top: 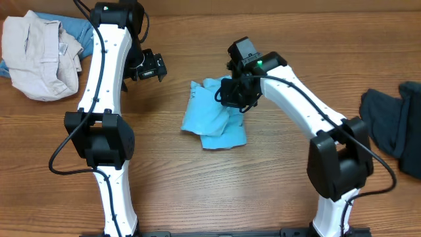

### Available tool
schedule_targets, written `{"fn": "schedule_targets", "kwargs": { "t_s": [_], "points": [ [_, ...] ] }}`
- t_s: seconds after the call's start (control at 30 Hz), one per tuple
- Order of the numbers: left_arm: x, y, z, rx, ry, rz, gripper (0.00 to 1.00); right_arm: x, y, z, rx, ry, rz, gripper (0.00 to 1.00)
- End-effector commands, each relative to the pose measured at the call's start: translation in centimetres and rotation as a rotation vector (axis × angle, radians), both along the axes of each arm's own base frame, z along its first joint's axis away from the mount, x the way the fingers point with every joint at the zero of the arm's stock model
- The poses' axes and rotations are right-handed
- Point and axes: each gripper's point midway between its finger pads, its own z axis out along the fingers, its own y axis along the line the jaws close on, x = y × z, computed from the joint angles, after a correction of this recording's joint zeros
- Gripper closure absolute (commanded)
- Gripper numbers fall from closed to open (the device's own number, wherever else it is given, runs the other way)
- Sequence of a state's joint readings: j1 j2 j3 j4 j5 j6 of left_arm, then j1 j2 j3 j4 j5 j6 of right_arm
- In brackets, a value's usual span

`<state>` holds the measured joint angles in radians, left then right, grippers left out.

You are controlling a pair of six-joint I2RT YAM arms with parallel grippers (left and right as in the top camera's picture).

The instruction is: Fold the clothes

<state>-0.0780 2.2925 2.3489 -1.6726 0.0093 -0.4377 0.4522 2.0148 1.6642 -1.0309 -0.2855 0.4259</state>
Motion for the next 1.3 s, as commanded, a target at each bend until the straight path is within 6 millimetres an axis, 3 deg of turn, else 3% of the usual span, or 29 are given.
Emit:
{"fn": "schedule_targets", "kwargs": {
  "t_s": [0.0,0.1,0.33,0.53,0.77,0.87,0.97,1.1,1.27],
  "points": [
    [-0.2,0.3,1.1,0.018,-0.024,-0.013,0.00,-0.1,-0.9,2.6,-0.017,-0.027,-0.048,0.96],
    [-0.2,0.3,1.1,0.018,-0.022,-0.013,0.00,-1.0,-2.4,2.0,-0.092,0.021,-0.101,0.96],
    [-0.2,0.3,1.1,0.018,-0.022,-0.013,0.00,-2.5,-8.6,1.2,-0.422,0.035,-0.166,0.96],
    [-0.3,0.3,1.1,0.018,-0.019,-0.013,0.00,-2.8,-11.1,1.5,-0.550,0.026,-0.219,0.95],
    [-0.6,0.4,1.1,0.019,-0.008,-0.013,0.00,-2.5,-12.0,1.6,-0.603,0.000,-0.224,0.95],
    [-0.6,0.4,1.1,0.019,-0.008,-0.013,0.00,-2.1,-13.8,1.8,-0.633,0.005,-0.271,0.96],
    [-0.5,0.4,1.1,0.019,-0.010,-0.013,0.00,-2.0,-14.8,3.1,-0.624,-0.015,-0.335,0.96],
    [-0.5,0.4,1.1,0.019,-0.014,-0.013,0.00,-2.1,-14.3,7.4,-0.531,-0.129,-0.326,0.96],
    [-0.6,0.4,1.1,0.019,-0.008,-0.013,0.00,-2.6,-14.2,8.9,-0.495,-0.151,-0.323,0.96]
  ]
}}
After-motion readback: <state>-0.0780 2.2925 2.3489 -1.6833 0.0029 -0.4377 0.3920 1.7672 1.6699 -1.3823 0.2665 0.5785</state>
